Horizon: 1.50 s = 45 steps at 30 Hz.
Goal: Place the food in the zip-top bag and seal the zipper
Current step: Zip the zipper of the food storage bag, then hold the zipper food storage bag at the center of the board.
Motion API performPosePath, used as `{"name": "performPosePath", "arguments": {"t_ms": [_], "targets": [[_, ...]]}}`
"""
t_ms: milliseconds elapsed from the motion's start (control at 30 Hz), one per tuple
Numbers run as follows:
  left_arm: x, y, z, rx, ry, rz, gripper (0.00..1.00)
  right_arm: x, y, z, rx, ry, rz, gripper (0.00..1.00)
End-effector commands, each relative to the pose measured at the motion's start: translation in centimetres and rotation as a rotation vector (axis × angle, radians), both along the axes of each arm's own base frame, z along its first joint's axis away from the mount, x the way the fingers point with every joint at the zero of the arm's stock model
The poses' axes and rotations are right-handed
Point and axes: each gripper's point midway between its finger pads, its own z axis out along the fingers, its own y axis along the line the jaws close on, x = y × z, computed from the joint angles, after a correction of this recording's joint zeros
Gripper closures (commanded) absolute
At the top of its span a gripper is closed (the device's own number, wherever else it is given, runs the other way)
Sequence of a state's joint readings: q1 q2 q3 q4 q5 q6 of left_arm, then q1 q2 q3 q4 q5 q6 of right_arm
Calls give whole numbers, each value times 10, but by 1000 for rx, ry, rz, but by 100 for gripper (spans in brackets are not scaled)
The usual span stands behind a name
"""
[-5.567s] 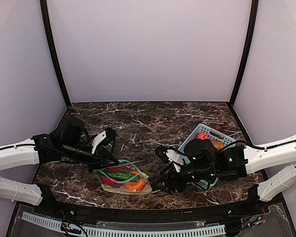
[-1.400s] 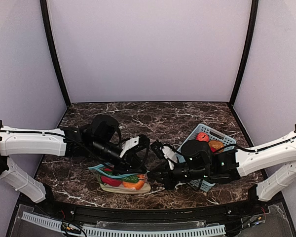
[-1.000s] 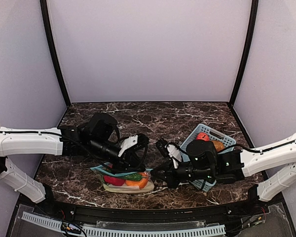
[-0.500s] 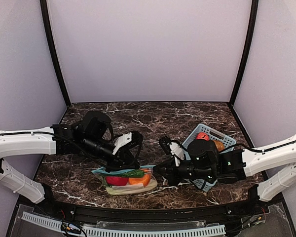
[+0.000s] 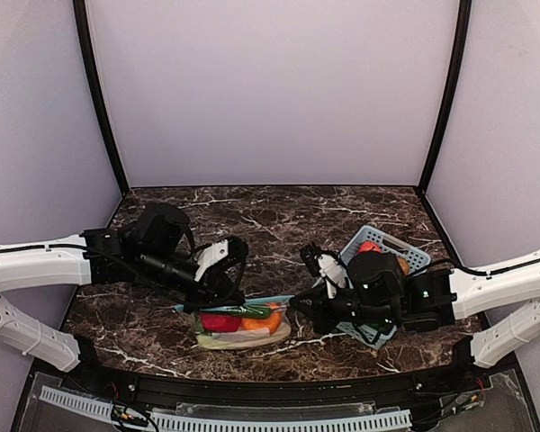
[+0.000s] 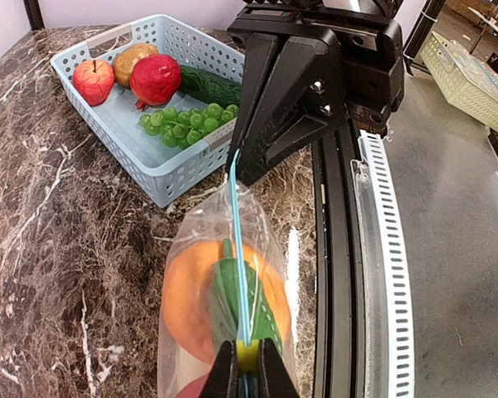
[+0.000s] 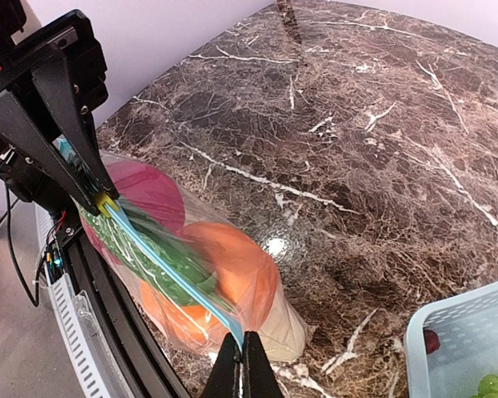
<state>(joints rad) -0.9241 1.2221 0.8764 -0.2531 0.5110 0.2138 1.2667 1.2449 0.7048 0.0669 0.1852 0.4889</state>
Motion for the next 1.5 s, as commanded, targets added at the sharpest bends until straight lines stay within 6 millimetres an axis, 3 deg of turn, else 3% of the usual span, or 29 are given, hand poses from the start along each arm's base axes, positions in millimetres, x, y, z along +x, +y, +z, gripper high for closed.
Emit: {"name": "performPosePath", "arguments": {"t_ms": [0, 567, 700, 867, 1000, 1133, 1300, 1467], "targets": [[-8, 26, -19, 82, 71, 42, 99, 29, -36, -16, -113, -12, -175, 100], [-2, 42, -24, 80, 75, 97, 99, 40, -58, -12, -149, -27, -257, 100], [-4, 40, -23, 65, 91, 88, 99, 33, -47, -5, -131, -36, -177, 100], [-11, 31, -18, 37, 133, 43, 99, 14, -18, 21, -54, -57, 15, 100], [-13, 27, -13, 19, 138, 26, 99, 9, -6, 30, -65, -53, 74, 65], [-15, 23, -10, -9, 158, 18, 99, 1, 10, 38, -51, -49, 157, 38], [-17, 23, -12, -11, 171, 14, 99, -8, 38, 34, -62, -31, 289, 32], [-17, 22, -12, -17, 178, 14, 99, -9, 60, 25, -65, -16, 368, 37]]}}
